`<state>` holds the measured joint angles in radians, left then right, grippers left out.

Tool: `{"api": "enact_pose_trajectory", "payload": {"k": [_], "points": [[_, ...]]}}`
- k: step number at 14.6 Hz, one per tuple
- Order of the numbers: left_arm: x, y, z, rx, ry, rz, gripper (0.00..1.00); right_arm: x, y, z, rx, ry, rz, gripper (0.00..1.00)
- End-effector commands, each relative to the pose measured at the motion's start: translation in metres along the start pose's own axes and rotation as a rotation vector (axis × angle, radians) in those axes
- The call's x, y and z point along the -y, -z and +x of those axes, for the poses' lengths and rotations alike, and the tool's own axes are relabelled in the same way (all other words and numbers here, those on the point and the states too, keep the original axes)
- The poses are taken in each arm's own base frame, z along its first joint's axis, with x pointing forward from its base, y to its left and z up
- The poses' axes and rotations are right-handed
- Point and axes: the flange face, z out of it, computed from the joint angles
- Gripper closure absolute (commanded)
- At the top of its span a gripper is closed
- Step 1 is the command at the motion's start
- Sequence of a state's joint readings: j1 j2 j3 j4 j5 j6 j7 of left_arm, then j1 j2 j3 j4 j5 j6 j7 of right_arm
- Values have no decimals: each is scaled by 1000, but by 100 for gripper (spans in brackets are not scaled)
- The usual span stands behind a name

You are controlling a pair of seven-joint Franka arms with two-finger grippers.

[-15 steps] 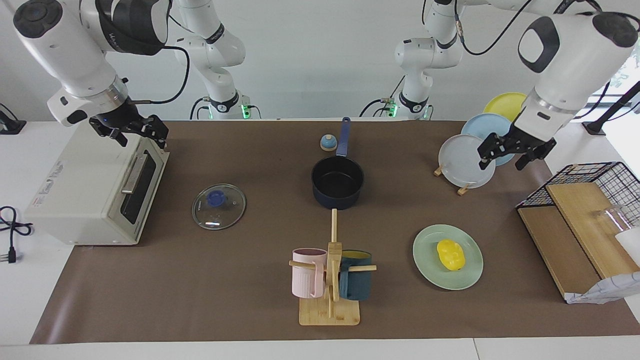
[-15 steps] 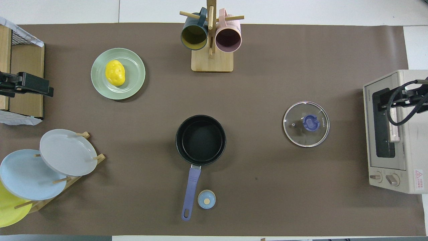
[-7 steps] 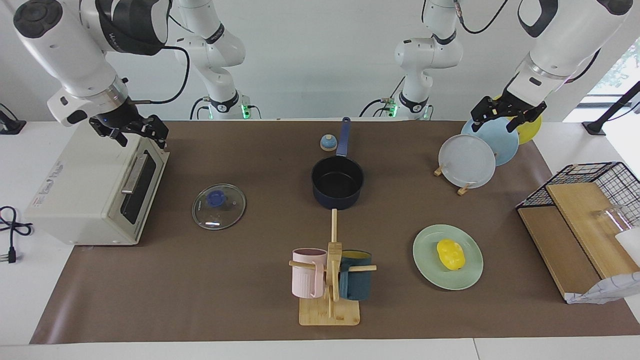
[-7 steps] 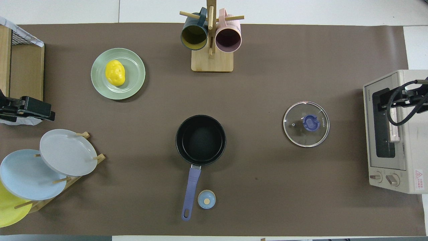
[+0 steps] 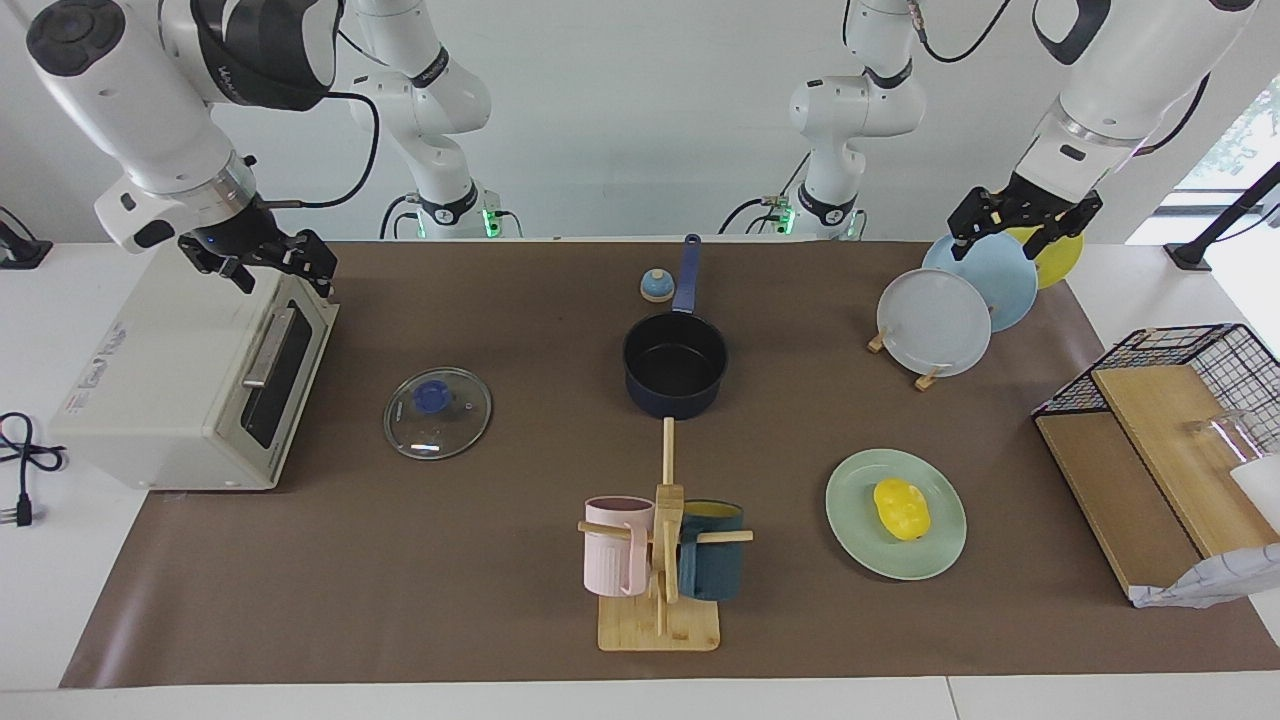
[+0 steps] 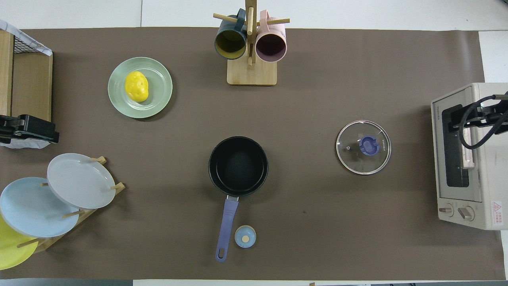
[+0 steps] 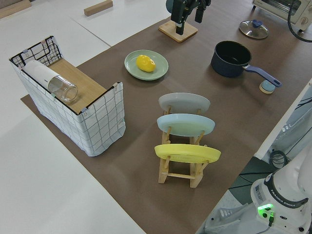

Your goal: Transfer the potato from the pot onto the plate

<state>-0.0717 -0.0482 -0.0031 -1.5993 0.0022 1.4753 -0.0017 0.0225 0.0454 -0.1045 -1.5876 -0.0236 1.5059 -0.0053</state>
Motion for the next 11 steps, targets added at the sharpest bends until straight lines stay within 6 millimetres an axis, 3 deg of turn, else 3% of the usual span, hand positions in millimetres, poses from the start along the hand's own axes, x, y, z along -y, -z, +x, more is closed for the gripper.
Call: {"api": "enact_pose_trajectory", "payload": {"k": [1,11], "points": [[1,4,-3,-18,11,22,0,-1,0,-6,-9,17,20,0],[1,-1,0,-47,10,-5,0,-1,0,-6,-8,17,20,0]]}}
